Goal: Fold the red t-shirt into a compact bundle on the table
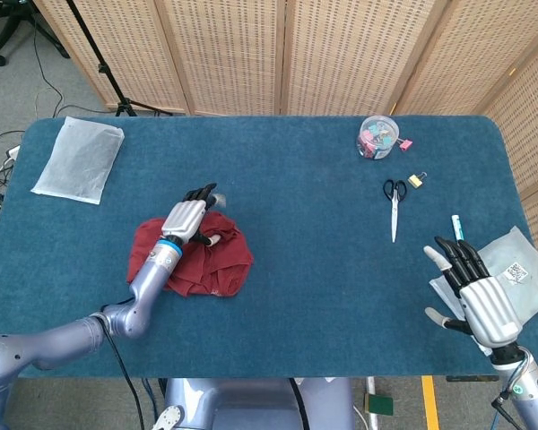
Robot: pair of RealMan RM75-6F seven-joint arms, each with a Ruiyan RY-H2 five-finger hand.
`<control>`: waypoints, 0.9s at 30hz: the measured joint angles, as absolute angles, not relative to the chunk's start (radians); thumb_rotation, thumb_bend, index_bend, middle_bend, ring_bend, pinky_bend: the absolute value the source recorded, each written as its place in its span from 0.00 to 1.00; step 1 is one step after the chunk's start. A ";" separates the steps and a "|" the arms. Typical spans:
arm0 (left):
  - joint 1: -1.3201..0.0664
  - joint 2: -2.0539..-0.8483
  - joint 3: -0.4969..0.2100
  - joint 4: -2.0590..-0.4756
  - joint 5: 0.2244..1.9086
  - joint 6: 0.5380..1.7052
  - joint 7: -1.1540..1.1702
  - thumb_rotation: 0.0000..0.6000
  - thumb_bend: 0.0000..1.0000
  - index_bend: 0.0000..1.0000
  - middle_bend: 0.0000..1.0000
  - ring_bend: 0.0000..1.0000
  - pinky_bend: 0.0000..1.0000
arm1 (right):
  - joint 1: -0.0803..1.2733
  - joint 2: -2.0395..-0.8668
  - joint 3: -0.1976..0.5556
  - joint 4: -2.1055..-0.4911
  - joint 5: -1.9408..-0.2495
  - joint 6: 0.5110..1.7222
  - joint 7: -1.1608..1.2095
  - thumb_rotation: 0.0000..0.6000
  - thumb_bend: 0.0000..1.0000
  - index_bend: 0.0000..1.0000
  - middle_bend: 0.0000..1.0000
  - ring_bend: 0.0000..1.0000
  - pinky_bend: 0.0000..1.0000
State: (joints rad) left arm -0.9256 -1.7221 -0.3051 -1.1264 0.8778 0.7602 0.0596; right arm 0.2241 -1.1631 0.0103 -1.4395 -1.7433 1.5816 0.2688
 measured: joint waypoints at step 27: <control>-0.639 -1.525 -0.038 -1.314 1.477 1.094 -0.218 1.00 0.21 0.35 0.00 0.00 0.00 | 0.218 -1.159 0.006 -1.447 -1.758 1.593 0.266 1.00 0.03 0.00 0.00 0.00 0.00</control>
State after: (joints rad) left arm -0.6392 -1.5246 -0.0380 -1.3141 1.4766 1.0936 -0.2183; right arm 0.2184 -1.1586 0.0058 -1.4473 -1.7579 1.5933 0.2663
